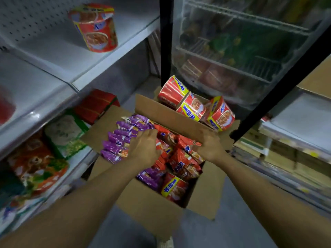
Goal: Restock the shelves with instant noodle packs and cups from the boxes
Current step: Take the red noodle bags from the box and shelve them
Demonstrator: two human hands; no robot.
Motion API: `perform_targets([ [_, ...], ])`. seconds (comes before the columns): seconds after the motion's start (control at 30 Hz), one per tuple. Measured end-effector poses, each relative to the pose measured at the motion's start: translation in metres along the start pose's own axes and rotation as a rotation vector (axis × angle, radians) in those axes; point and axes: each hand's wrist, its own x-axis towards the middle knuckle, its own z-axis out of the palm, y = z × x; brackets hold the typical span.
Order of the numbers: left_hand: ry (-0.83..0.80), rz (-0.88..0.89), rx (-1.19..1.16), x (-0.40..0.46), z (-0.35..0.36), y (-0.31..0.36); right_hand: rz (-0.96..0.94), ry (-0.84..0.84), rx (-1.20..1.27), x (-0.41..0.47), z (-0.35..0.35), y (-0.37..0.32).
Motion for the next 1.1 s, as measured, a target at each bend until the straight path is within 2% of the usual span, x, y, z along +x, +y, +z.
perform_targets([
  [0.23,-0.123,0.006,-0.034,0.022,0.062,0.014,0.067,-0.08,0.051,-0.018,0.028,0.026],
  [0.4,-0.153,-0.011,-0.079,0.032,0.098,0.008,0.1,-0.13,0.115,-0.009,0.073,0.038],
  [0.47,-0.144,-0.02,-0.108,0.037,0.11,0.002,0.122,-0.126,0.067,-0.003,0.09,0.038],
  [0.67,-0.096,0.02,-0.17,0.053,0.135,-0.018,0.209,-0.062,-0.165,0.013,0.136,0.039],
  [0.87,-0.054,0.069,-0.262,0.062,0.148,-0.038,0.286,0.112,-0.455,0.032,0.174,0.033],
  [0.93,-0.043,0.089,-0.274,0.064,0.151,-0.042,0.286,0.199,-0.477,0.034,0.182,0.034],
  [1.1,-0.057,0.106,-0.308,0.064,0.156,-0.048,0.222,0.16,-0.391,0.029,0.182,0.039],
])
